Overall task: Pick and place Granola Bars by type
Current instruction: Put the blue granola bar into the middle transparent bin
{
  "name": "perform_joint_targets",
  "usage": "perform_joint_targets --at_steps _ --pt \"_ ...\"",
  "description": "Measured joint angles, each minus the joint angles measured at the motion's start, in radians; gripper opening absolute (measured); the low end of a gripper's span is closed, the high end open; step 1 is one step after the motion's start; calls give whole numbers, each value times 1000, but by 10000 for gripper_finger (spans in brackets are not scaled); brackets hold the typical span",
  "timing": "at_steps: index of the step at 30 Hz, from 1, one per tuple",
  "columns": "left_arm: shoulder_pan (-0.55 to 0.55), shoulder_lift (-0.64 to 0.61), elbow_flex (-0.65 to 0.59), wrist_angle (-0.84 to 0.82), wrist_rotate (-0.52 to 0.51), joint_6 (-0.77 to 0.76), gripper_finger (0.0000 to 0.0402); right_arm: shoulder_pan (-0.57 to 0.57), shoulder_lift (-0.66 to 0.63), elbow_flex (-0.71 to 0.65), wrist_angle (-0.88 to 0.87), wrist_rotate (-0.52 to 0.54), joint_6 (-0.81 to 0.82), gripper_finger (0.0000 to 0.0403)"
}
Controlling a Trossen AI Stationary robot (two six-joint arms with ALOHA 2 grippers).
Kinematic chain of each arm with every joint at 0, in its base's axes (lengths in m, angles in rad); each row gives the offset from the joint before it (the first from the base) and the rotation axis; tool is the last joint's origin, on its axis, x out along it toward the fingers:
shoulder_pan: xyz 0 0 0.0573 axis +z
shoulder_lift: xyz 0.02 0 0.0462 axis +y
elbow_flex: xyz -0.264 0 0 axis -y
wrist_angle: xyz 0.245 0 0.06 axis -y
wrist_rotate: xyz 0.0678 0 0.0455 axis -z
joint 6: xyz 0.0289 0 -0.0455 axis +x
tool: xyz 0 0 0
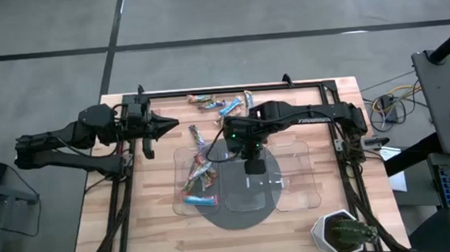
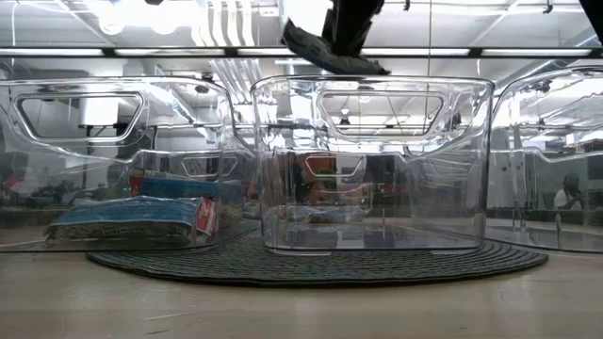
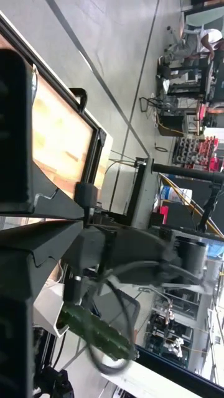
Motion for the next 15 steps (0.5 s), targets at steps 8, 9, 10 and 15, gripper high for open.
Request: perform_joint_targets --at_steps 8,9,10,15 --pt "0 0 0 0 0 0 0 0 1 -110 8 2 37 74" --pt "0 0 0 0 0 0 0 0 1 -121 19 3 37 82" --pt "0 0 0 0 0 0 0 0 1 -132 34 3 37 90" --pt "0 0 0 0 0 0 0 0 1 -167 86 3 45 126"
